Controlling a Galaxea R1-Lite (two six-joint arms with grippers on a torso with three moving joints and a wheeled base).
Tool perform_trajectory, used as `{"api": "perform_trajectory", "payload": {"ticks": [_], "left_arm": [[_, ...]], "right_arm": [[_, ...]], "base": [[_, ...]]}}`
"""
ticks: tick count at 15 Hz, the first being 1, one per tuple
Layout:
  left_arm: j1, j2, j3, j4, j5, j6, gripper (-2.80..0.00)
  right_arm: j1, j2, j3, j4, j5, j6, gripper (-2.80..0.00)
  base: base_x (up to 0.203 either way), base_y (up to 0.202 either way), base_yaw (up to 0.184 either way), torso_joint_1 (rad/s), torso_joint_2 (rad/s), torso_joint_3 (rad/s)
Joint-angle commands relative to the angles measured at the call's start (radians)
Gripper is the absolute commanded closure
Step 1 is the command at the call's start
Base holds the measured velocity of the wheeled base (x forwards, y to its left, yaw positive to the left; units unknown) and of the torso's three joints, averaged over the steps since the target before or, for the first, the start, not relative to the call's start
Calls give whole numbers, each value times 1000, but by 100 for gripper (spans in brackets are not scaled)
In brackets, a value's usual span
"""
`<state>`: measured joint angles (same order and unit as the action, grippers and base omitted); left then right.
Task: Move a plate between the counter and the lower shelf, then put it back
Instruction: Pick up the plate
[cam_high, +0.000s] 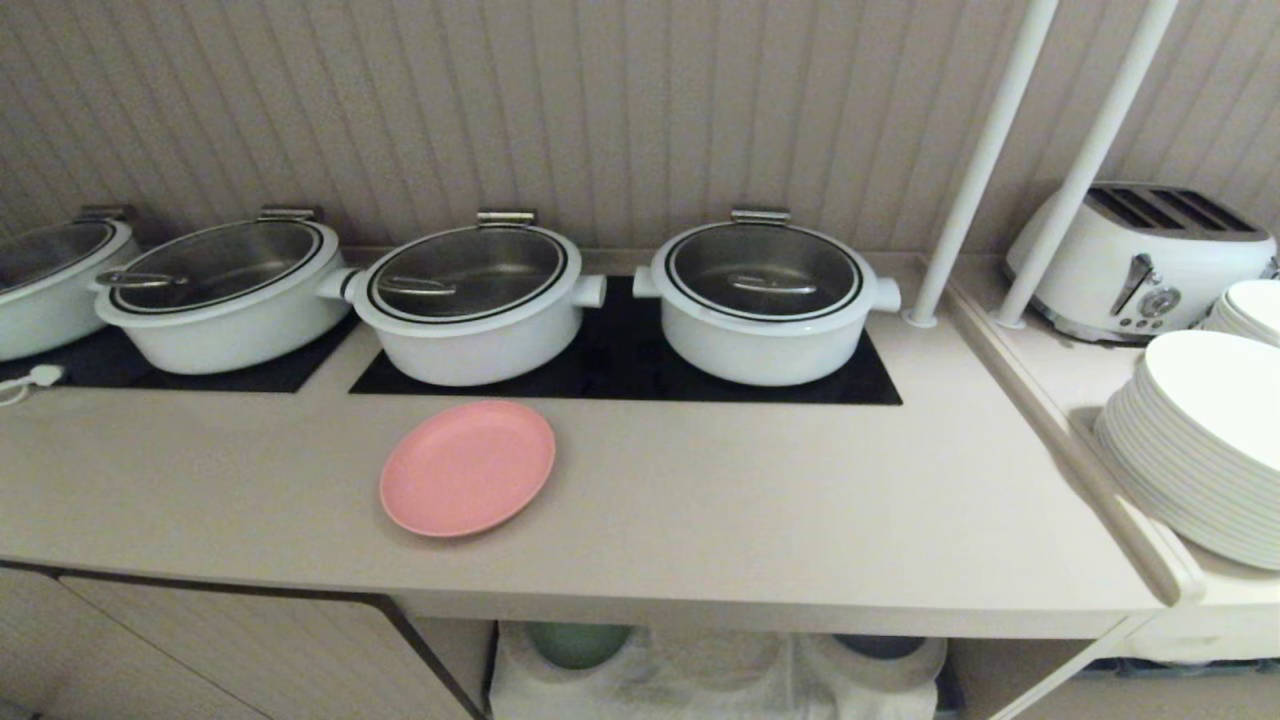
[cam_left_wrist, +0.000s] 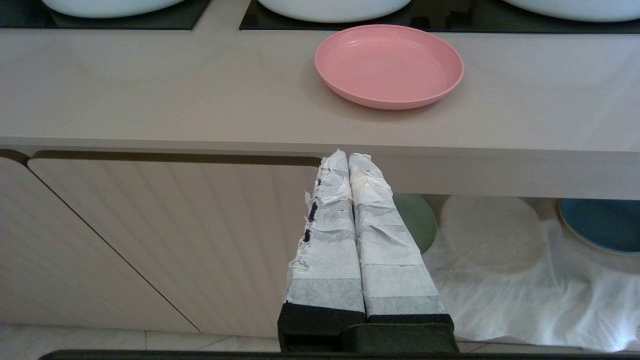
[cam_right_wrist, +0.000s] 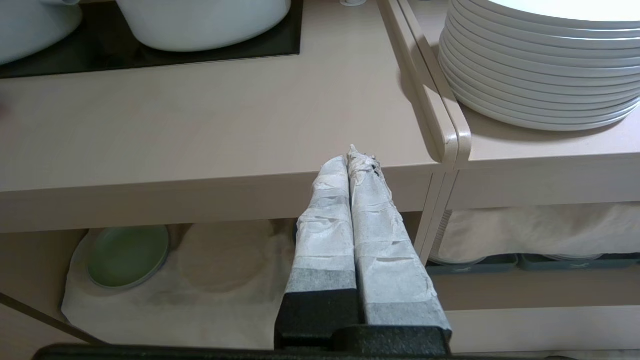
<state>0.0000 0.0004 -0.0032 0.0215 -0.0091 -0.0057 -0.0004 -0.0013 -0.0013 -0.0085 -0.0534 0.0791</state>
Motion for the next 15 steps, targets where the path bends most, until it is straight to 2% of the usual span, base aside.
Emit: {"api": "perform_trajectory", "payload": {"ticks": [1,15], "left_arm": [[0,0,0,0,0,0,0],[0,0,0,0,0,-2,0]], "right_arm": [[0,1,0,-1,0,1,0],[0,1,1,-1,-1,1,0]], "base": [[0,0,0,0,0,0],[0,0,0,0,0,0]]}}
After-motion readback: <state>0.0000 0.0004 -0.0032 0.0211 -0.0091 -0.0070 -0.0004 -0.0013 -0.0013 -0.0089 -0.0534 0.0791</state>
